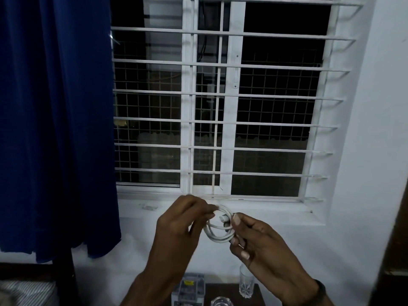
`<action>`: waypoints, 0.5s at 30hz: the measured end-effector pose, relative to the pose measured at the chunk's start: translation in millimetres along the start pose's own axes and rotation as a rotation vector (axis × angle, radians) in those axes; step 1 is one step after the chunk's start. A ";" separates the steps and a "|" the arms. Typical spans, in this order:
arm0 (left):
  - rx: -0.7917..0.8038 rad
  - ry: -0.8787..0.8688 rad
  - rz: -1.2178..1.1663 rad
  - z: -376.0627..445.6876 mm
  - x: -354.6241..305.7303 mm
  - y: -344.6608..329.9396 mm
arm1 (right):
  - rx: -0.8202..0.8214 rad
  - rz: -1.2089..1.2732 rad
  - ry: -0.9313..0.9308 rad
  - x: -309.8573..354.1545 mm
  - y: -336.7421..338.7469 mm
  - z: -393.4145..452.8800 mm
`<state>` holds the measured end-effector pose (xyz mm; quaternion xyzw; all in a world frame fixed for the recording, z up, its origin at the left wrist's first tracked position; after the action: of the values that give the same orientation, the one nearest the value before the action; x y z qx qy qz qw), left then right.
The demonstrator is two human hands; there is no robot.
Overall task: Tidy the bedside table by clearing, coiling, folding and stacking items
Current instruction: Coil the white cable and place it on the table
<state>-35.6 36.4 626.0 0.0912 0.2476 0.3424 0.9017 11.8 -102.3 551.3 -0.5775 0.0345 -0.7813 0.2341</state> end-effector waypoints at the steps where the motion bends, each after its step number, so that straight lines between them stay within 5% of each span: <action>1: 0.021 0.020 -0.009 -3.6 -1.3 -1.8 | -0.029 0.004 0.013 1.3 3.8 -0.2; 10: 0.050 0.398 -0.132 -7.3 10.5 10.2 | 0.046 -0.183 0.143 15.3 -8.2 -6.4; 15: 0.162 0.392 -0.059 -6.2 12.0 6.1 | 0.115 -0.497 0.223 26.3 -17.1 -10.5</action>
<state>-34.6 48.9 618.1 0.0879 0.4475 0.3060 0.8357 -9.4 -100.1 576.7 -0.4646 -0.1270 -0.8741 0.0624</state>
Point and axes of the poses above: each hand's wrist, its own z-axis towards the middle knuckle, its own y-axis out of the back of the hand, x = y × z, the point moved 10 cm from there along z, towards the middle knuckle, and after that the axes turned 11 degrees about y, right-handed, at the moved point
